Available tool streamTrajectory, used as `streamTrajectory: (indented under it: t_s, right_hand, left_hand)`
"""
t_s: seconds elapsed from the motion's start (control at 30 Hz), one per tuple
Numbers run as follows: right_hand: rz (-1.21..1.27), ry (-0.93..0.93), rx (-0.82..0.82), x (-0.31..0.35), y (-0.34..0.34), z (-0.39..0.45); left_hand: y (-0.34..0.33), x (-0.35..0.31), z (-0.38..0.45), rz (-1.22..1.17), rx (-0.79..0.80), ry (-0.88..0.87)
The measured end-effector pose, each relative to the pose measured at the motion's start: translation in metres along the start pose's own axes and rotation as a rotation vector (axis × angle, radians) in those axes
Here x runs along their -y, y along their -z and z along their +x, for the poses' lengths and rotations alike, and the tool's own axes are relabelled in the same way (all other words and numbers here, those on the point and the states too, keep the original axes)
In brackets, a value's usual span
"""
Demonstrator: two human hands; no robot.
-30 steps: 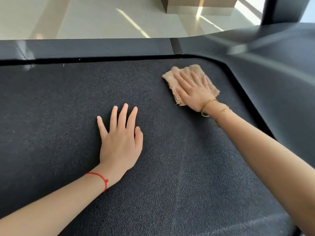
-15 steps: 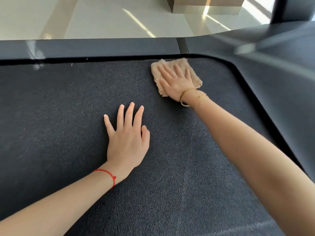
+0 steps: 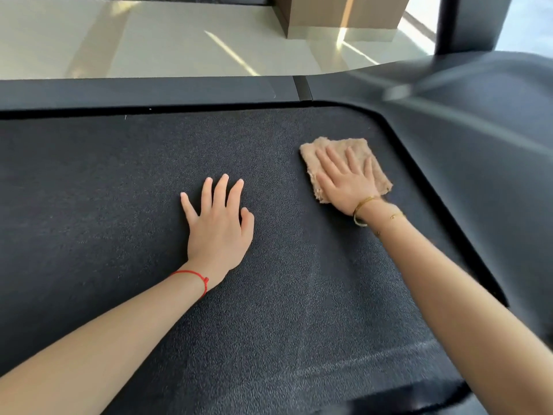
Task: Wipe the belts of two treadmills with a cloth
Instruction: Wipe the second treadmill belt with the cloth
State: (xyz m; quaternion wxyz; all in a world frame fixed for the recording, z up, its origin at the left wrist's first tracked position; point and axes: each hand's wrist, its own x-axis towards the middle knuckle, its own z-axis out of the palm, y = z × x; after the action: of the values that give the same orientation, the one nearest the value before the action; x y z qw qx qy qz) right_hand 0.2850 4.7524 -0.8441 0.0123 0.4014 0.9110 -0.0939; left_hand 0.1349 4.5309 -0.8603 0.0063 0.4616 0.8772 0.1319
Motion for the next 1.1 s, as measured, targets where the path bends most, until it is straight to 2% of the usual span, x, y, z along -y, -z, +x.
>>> streamTrajectory:
  t_s: [0.17,0.27,0.33,0.47,0.53,0.6,0.77,0.87,0.93,1.03,1.1]
  right_hand:
    - [-0.023,0.242,-0.023,0.040,-0.015,-0.092]
    - [0.001,0.263,-0.020,0.035,-0.016,-0.113]
    - [0.005,0.162,-0.040,0.014,-0.011,-0.106]
    - [-0.003,-0.194,-0.008,-0.030,0.003,-0.089]
    - [0.004,-0.234,0.006,-0.026,0.003,-0.093]
    - [0.005,-0.165,0.016,-0.005,-0.001,-0.108]
    - [-0.033,0.171,0.000,0.046,-0.017,-0.182]
    - [-0.029,0.230,0.009,0.045,-0.019,-0.208]
    - [-0.009,0.132,-0.001,0.024,-0.016,-0.210]
    - [-0.016,-0.156,-0.014,-0.017,-0.008,-0.204]
    - [-0.005,-0.273,-0.006,-0.031,-0.005,-0.203]
  left_hand:
    - [0.003,-0.001,-0.002,-0.028,-0.015,0.003]
    - [0.004,0.000,-0.003,-0.040,-0.011,0.008]
    - [0.005,0.001,-0.005,-0.051,-0.005,0.006]
    - [0.008,0.008,-0.016,-0.058,0.008,-0.028]
    - [0.010,0.015,-0.026,-0.057,0.027,-0.046]
    - [0.011,0.021,-0.038,-0.047,0.033,-0.064]
    - [0.014,0.027,-0.060,-0.030,0.000,-0.080]
    - [0.015,0.026,-0.061,-0.033,-0.004,-0.077]
    - [0.016,0.026,-0.061,-0.041,-0.001,-0.076]
    - [0.016,0.026,-0.061,-0.050,-0.006,-0.071]
    - [0.016,0.024,-0.061,-0.054,-0.005,-0.063]
